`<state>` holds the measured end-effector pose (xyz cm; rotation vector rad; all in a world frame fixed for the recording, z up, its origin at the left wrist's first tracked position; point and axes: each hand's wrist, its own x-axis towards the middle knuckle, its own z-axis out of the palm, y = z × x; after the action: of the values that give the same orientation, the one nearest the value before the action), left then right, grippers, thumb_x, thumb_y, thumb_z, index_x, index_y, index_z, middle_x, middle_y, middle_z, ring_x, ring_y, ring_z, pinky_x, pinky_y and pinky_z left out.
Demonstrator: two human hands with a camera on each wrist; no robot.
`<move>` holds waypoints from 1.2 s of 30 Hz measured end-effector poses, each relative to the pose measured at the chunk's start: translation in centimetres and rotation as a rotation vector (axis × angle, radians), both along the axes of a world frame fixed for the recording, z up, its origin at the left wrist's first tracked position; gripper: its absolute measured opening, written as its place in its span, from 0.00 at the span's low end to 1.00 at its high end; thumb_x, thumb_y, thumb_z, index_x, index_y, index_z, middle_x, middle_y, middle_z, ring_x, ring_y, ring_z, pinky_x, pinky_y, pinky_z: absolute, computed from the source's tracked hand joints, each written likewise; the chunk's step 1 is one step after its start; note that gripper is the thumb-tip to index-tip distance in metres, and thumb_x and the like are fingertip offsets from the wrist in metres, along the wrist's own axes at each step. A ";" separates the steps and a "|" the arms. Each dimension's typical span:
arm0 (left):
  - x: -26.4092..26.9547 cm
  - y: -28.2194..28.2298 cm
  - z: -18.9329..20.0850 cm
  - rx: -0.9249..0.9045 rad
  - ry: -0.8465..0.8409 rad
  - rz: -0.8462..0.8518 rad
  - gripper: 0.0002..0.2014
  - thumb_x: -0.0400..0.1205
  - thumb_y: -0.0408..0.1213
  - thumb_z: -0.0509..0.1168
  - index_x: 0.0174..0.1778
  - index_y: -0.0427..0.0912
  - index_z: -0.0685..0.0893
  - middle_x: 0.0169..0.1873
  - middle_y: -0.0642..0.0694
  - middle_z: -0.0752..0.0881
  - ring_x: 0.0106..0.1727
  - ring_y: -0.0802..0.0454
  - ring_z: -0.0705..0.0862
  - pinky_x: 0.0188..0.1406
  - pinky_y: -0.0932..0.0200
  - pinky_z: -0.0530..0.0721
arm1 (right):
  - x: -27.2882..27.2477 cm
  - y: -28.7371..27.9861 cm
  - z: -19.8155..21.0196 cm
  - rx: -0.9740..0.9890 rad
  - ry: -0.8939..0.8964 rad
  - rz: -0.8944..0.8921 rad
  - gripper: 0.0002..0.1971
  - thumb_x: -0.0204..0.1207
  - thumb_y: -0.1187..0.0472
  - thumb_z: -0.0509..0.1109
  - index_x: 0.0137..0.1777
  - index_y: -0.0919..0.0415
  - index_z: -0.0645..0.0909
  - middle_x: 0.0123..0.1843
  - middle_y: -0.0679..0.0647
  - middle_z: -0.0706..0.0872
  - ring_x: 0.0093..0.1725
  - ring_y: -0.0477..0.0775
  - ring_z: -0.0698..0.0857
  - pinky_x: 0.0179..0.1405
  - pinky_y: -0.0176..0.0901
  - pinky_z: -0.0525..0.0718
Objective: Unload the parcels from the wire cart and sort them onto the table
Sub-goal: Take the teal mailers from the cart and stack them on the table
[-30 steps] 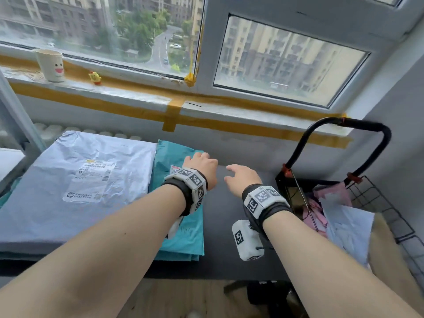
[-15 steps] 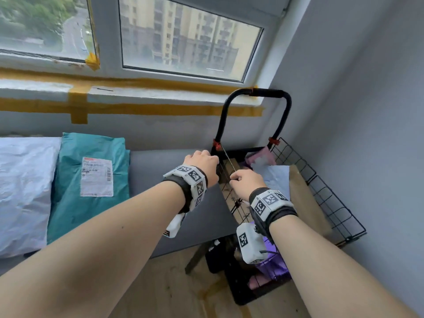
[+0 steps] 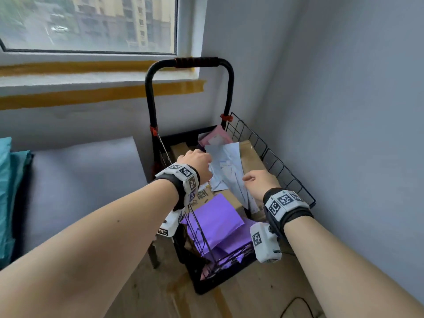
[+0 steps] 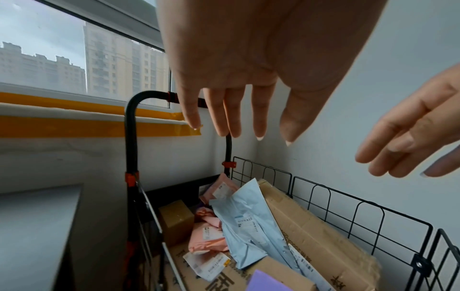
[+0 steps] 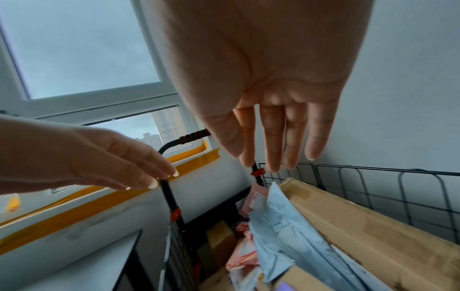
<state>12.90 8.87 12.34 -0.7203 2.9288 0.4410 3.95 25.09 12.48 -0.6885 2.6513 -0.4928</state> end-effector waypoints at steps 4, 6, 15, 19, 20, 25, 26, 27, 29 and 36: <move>-3.7 2.1 -2.1 0.038 -0.033 0.040 0.21 0.81 0.44 0.62 0.71 0.53 0.74 0.69 0.45 0.74 0.71 0.43 0.72 0.66 0.48 0.71 | -3.9 2.7 -1.7 0.015 -0.026 -0.016 0.16 0.78 0.66 0.59 0.56 0.56 0.87 0.61 0.54 0.87 0.61 0.60 0.83 0.57 0.42 0.81; -5.1 2.4 -2.8 0.044 -0.066 0.053 0.21 0.81 0.44 0.62 0.71 0.52 0.73 0.70 0.45 0.73 0.71 0.43 0.71 0.66 0.49 0.71 | -5.4 3.2 -2.7 -0.003 -0.065 -0.029 0.16 0.78 0.66 0.58 0.57 0.55 0.86 0.62 0.54 0.87 0.61 0.60 0.83 0.57 0.41 0.80; -13.2 -1.1 -6.9 0.166 -0.120 0.117 0.22 0.80 0.42 0.63 0.71 0.51 0.74 0.69 0.42 0.74 0.69 0.41 0.75 0.67 0.49 0.75 | -12.5 0.7 -7.1 -0.047 -0.222 -0.083 0.15 0.80 0.66 0.60 0.62 0.56 0.84 0.63 0.54 0.86 0.62 0.57 0.83 0.56 0.38 0.76; -18.2 -3.5 -9.6 0.290 -0.117 0.174 0.23 0.80 0.41 0.64 0.72 0.47 0.74 0.69 0.41 0.75 0.68 0.42 0.76 0.66 0.51 0.75 | -16.9 -1.0 -8.8 0.023 -0.254 -0.107 0.16 0.80 0.66 0.60 0.63 0.56 0.83 0.64 0.54 0.84 0.63 0.56 0.81 0.54 0.35 0.74; -19.3 -4.2 -10.3 0.324 -0.111 0.192 0.23 0.80 0.41 0.64 0.72 0.46 0.74 0.69 0.41 0.75 0.67 0.42 0.77 0.65 0.52 0.76 | -18.1 -1.7 -9.3 0.047 -0.260 -0.102 0.16 0.80 0.66 0.61 0.63 0.56 0.83 0.64 0.54 0.84 0.63 0.55 0.82 0.53 0.34 0.73; -23.5 -8.7 -14.2 0.486 -0.093 0.331 0.24 0.81 0.41 0.63 0.74 0.44 0.72 0.71 0.41 0.74 0.67 0.43 0.77 0.62 0.55 0.75 | -23.0 -6.3 -12.5 0.133 -0.279 -0.118 0.16 0.80 0.65 0.62 0.65 0.56 0.82 0.66 0.53 0.83 0.63 0.55 0.81 0.53 0.35 0.72; -24.1 -9.7 -15.2 0.520 -0.093 0.371 0.24 0.81 0.41 0.63 0.74 0.44 0.72 0.71 0.42 0.75 0.68 0.44 0.77 0.62 0.56 0.75 | -23.7 -7.4 -13.4 0.147 -0.289 -0.111 0.16 0.80 0.64 0.62 0.66 0.57 0.81 0.66 0.53 0.83 0.64 0.55 0.81 0.52 0.34 0.71; -24.6 -10.6 -16.1 0.553 -0.094 0.416 0.24 0.80 0.41 0.64 0.74 0.43 0.72 0.71 0.42 0.75 0.68 0.45 0.77 0.63 0.56 0.75 | -24.3 -8.5 -14.2 0.163 -0.300 -0.100 0.16 0.81 0.64 0.62 0.67 0.57 0.80 0.68 0.53 0.82 0.65 0.55 0.80 0.51 0.33 0.70; -25.4 -12.0 -17.9 0.625 -0.104 0.506 0.25 0.80 0.41 0.65 0.73 0.43 0.73 0.70 0.43 0.77 0.68 0.45 0.78 0.63 0.57 0.75 | -25.1 -10.6 -15.9 0.185 -0.309 -0.079 0.17 0.80 0.63 0.64 0.68 0.57 0.79 0.72 0.56 0.77 0.67 0.55 0.78 0.56 0.34 0.71; -26.9 -14.5 -22.3 0.759 -0.126 0.630 0.26 0.79 0.40 0.65 0.74 0.43 0.73 0.69 0.42 0.78 0.67 0.44 0.78 0.66 0.55 0.76 | -27.7 -14.8 -19.6 0.082 -0.171 -0.253 0.15 0.74 0.65 0.64 0.59 0.55 0.84 0.66 0.53 0.75 0.51 0.55 0.82 0.52 0.39 0.77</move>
<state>-13.99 -5.67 -9.94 -1.4127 2.0696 1.3744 -23.74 10.32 -7.07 -0.2741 2.5896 -0.4834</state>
